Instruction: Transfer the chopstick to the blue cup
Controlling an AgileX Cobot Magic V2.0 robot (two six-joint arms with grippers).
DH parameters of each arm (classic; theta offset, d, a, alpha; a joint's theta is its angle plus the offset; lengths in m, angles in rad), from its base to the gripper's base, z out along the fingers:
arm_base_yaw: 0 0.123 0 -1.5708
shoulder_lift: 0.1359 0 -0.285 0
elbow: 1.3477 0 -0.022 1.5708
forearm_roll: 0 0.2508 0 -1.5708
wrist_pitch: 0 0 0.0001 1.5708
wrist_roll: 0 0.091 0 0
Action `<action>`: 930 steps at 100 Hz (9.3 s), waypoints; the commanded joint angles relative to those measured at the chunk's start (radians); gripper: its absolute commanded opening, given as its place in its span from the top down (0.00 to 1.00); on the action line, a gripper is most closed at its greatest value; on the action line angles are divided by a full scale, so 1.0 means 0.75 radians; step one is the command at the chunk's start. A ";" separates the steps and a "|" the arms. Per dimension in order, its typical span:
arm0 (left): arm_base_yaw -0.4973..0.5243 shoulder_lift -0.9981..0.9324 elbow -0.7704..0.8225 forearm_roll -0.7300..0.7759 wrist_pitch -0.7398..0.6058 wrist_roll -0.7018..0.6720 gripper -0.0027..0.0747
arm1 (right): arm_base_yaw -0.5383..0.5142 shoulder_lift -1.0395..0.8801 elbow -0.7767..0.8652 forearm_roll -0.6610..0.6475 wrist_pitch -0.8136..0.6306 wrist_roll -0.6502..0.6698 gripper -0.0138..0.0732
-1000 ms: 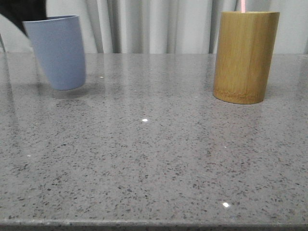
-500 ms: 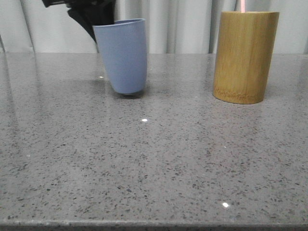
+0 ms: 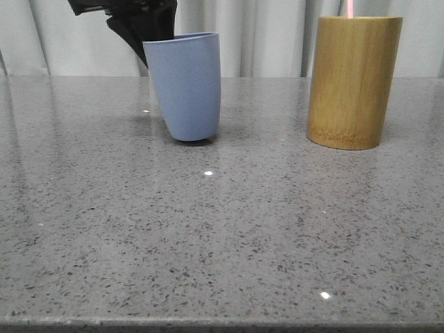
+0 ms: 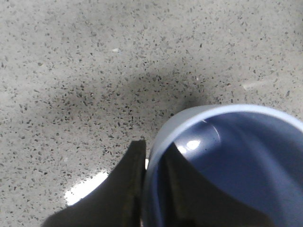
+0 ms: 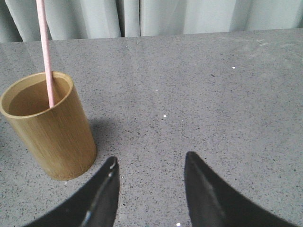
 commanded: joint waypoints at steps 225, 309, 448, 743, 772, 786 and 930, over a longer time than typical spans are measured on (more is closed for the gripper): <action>0.261 -1.581 1.232 0.344 -0.472 -0.154 0.52 | 0.271 0.550 -0.552 0.006 0.002 -0.005 0.44; 0.261 -1.662 1.304 0.341 -0.505 -0.154 0.52 | 0.333 1.218 -1.077 0.063 -0.038 -0.005 0.44; 0.261 -1.662 1.304 0.343 -0.526 -0.154 0.52 | 0.360 1.153 -1.447 0.063 0.070 -0.031 0.90; 0.261 -1.662 1.304 0.337 -0.601 -0.193 0.52 | 0.345 0.654 -0.707 -0.020 -0.120 -0.065 0.58; 0.261 -1.662 1.304 0.337 -0.606 -0.193 0.52 | 0.268 0.347 -0.456 -0.022 -0.120 -0.065 0.58; 0.261 -1.662 1.310 0.337 -0.611 -0.193 0.60 | 0.230 0.194 -0.338 -0.022 -0.118 -0.064 0.64; 0.261 -2.000 1.629 0.333 -0.799 -0.194 0.99 | 0.189 -0.325 0.029 -0.066 -0.097 -0.064 0.95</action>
